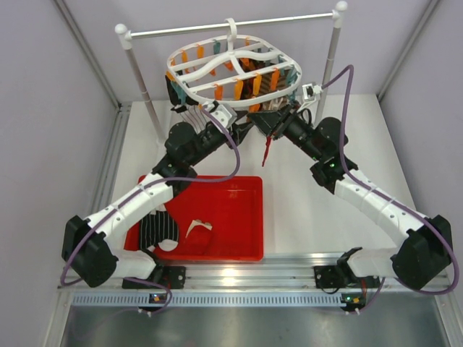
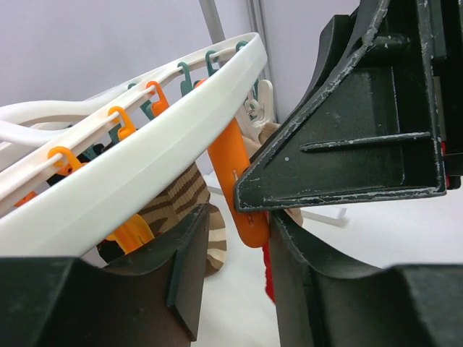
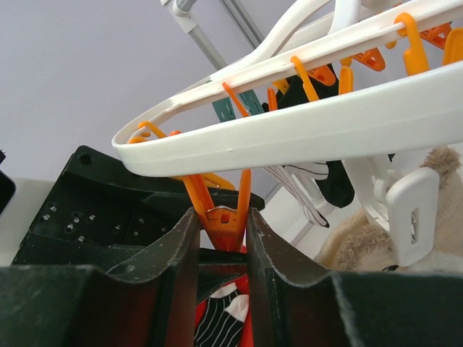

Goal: Clip the socks to the hanger
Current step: Open the clamp at the hanger.

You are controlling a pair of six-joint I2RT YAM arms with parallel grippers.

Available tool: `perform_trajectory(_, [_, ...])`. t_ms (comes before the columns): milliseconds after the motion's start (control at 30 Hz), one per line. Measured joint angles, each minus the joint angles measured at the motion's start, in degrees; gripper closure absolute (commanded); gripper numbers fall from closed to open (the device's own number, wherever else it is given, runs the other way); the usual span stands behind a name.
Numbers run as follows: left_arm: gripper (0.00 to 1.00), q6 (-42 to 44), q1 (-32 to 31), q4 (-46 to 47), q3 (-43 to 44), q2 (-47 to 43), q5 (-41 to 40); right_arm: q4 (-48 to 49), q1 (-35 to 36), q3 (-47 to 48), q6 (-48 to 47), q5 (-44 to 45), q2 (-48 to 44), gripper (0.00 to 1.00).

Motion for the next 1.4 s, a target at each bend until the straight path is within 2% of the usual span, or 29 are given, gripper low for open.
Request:
perform_trajectory(100, [0.75, -0.28, -0.15, -0.33, 0.02, 0.00, 0.59, 0.02, 0.00, 0.00, 0.33, -0.02, 0.00, 0.86])
perform_trajectory(133, [0.84, -0.13, -0.31, -0.44, 0.04, 0.00, 0.66, 0.02, 0.00, 0.00, 0.48, 0.00, 0.00, 0.82])
perform_trajectory(200, [0.91, -0.15, -0.22, -0.48, 0.04, 0.00, 0.74, 0.07, 0.00, 0.02, 0.59, 0.09, -0.02, 0.77])
perform_trajectory(267, [0.99, 0.24, -0.17, -0.50, 0.04, 0.00, 0.79, -0.04, 0.00, 0.04, 0.76, 0.13, -0.02, 0.68])
perform_trajectory(333, [1.00, 0.57, -0.24, -0.44, 0.04, 0.00, 0.63, -0.46, 0.00, 0.46, 1.25, 0.28, -0.02, 0.58])
perform_trajectory(467, [1.00, 1.36, -0.68, -0.55, 0.04, 0.00, 0.46, -0.85, 0.02, 2.14, 3.04, 1.22, -0.02, 0.47])
perform_trajectory(567, [1.00, 1.62, -0.79, -0.13, 0.04, -0.11, -0.31, -1.38, 0.07, 3.04, 3.69, 1.51, -0.02, 0.49])
perform_trajectory(700, [1.00, 1.73, -1.05, -0.26, 0.04, -0.15, -0.70, -2.12, 0.07, 3.06, 4.13, 2.47, 0.00, 0.59])
perform_trajectory(800, [1.00, 1.99, -1.60, -0.35, 0.04, -0.15, -1.05, -2.69, 0.07, 3.06, 4.31, 2.93, 0.02, 0.61])
perform_trajectory(833, [1.00, 2.23, -1.70, -0.37, 0.04, -0.15, -1.22, -2.73, 0.07, 3.06, 4.35, 3.10, 0.02, 0.64])
perform_trajectory(867, [1.00, 2.47, -1.81, -0.44, 0.04, -0.15, -1.42, -2.80, 0.07, 3.06, 4.28, 3.23, 0.02, 0.74])
perform_trajectory(900, [1.00, 2.86, -1.97, -0.52, 0.04, -0.15, -1.62, -2.95, 0.07, 3.06, 4.33, 3.41, 0.02, 0.74])
perform_trajectory(1000, [0.84, 3.74, -2.43, -1.14, 0.00, -0.59, -2.49, -3.26, 0.07, 3.06, 4.22, 3.91, 0.02, 0.93])
perform_trajectory(1033, [0.79, 3.91, -2.54, -1.27, 0.00, -0.72, -2.82, -3.23, 0.13, 3.06, 4.26, 3.85, 0.02, 0.96])
perform_trajectory(1067, [0.68, 4.11, -2.71, -1.62, 0.00, -0.94, -3.26, -3.23, 0.17, 3.06, 4.26, 3.82, 0.02, 0.99])
perform_trajectory(1267, [0.42, 4.11, -3.85, -7.15, -0.42, -3.80, -3.76, -3.30, 0.28, 3.06, 4.28, 3.72, 0.02, 1.00])
perform_trajectory(1400, [0.36, 2.01, -3.87, -14.58, -1.92, -8.76, -4.39, -3.30, 0.26, 3.06, 4.28, 3.67, 0.00, 1.00])
